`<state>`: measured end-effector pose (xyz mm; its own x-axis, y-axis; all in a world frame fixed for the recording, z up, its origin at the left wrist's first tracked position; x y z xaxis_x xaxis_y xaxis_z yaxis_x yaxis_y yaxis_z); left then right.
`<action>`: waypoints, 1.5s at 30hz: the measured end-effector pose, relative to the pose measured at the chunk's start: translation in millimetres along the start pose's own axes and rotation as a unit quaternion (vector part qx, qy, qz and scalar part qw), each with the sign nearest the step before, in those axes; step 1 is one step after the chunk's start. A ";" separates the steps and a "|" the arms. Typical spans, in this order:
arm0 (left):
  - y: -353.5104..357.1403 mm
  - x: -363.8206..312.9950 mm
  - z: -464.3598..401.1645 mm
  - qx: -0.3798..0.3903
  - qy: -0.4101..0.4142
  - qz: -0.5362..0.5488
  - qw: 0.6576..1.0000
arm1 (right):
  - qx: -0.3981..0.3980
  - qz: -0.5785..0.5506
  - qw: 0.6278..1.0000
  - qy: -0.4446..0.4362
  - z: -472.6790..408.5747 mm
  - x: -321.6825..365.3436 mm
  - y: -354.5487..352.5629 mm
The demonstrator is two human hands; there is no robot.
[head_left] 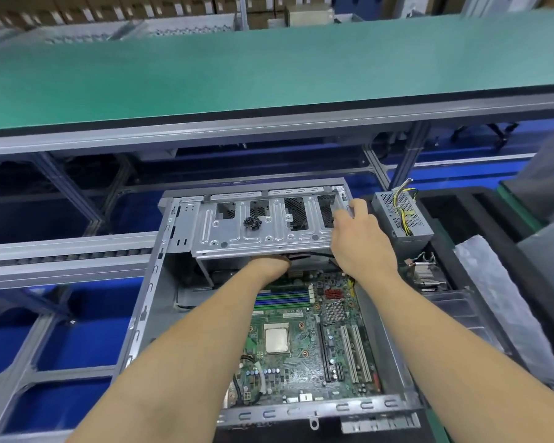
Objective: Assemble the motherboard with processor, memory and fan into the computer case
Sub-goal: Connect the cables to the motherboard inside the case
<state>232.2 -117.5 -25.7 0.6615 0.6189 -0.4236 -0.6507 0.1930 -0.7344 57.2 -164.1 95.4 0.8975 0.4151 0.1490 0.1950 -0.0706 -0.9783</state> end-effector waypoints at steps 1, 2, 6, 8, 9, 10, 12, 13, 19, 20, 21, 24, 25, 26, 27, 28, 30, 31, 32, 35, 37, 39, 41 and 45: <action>-0.8 -0.4 3.5 0.003 0.004 -0.006 1.000 | -0.002 0.001 1.000 0.000 -0.2 -0.2 0.4; 0.9 2.5 4.1 0.005 -0.001 -0.023 1.000 | -0.005 0.001 1.000 0.000 -0.2 -0.4 0.6; -1.5 -0.9 17.0 -0.052 0.018 -0.124 0.991 | -0.013 -0.002 1.000 0.000 -0.4 -1.5 0.5; -4.7 -8.6 26.5 -0.109 0.079 -0.145 0.980 | -0.013 -0.002 1.000 -0.004 -0.5 -1.1 1.2; -3.3 -14.5 33.0 -0.130 0.135 -0.155 0.970 | -0.013 -0.003 1.000 -0.005 -0.4 -1.2 1.0; -0.9 -21.0 40.7 -0.148 0.195 -0.173 0.954 | -0.014 -0.003 1.000 -0.005 -0.3 -1.2 0.9; 7.4 -33.2 56.0 -0.183 0.305 -0.226 0.907 | -0.014 -0.004 1.000 -0.002 -0.1 -1.6 0.5; 11.8 -36.2 61.0 -0.192 0.338 -0.251 0.886 | -0.014 -0.004 1.000 -0.002 -0.2 -1.7 0.3; 26.5 -28.6 53.7 -0.117 0.307 -0.246 0.912 | -0.014 -0.002 1.000 -0.001 -0.2 -1.6 -0.1; 26.6 -26.6 50.8 -0.110 0.283 -0.240 0.922 | -0.014 -0.001 1.000 -0.001 -0.2 -1.8 0.0; 28.2 -26.1 49.2 -0.106 0.271 -0.237 0.927 | -0.015 -0.001 1.000 -0.001 0.0 -1.9 -0.2; 28.2 -26.1 49.1 -0.121 0.258 -0.221 0.933 | -0.016 -0.004 1.000 -0.002 -0.1 -1.9 -0.5; 25.8 -27.3 49.5 -0.138 0.263 -0.215 0.930 | -0.016 -0.005 1.000 -0.003 -0.4 -2.2 -0.1; 24.2 -30.0 50.9 -0.151 0.276 -0.212 0.925 | -0.016 -0.007 1.000 -0.004 -0.7 -2.3 0.3; 23.9 -34.9 53.2 -0.153 0.296 -0.211 0.919 | -0.017 -0.009 1.000 -0.004 -1.1 -2.3 0.5; 26.0 -41.2 56.5 -0.137 0.319 -0.212 0.914 | -0.017 -0.011 1.000 -0.003 -1.5 -2.4 0.6; 33.4 -57.0 64.7 -0.095 0.365 -0.218 0.900 | -0.018 -0.012 1.000 -0.001 -1.8 -2.6 0.7; 35.7 -65.4 69.2 -0.091 0.383 -0.219 0.893 | -0.018 -0.012 1.000 -0.001 -1.9 -2.5 0.8; 36.9 -73.5 72.7 -0.096 0.396 -0.213 0.888 | -0.019 -0.011 1.000 -0.002 -1.7 -2.3 0.8; 34.7 -89.1 74.0 -0.131 0.388 -0.177 0.895 | -0.020 -0.010 1.000 -0.002 -1.4 -2.5 0.0; 33.3 -82.5 62.7 -0.118 0.329 -0.164 0.922 | -0.017 -0.014 1.000 -0.001 -1.4 -2.6 0.1; 33.8 -62.1 47.7 -0.092 0.248 -0.160 0.951 | -0.013 -0.015 1.000 0.000 -1.3 -2.7 0.2; 36.1 -42.2 38.7 -0.090 0.207 -0.189 0.956 | -0.010 -0.012 1.000 0.000 -1.2 -2.9 0.5; 40.9 -32.7 27.8 -0.061 0.191 -0.194 0.960 | -0.009 -0.006 1.000 0.000 -2.2 -2.3 1.5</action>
<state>173.6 -108.6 -27.2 0.9486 0.1904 -0.2528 -0.2956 0.2476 -0.9227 56.3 -167.1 93.9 0.8952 0.4160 0.1598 0.2123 -0.0829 -0.9737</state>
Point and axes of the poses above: each hand's wrist, its own z-axis away from the middle knuckle, its own y-axis out of the palm, x = y × z, the point moved 8 cm from there along -z, towards the middle knuckle, and after that the axes turned 3 degrees about z, right-handed, at the moved point
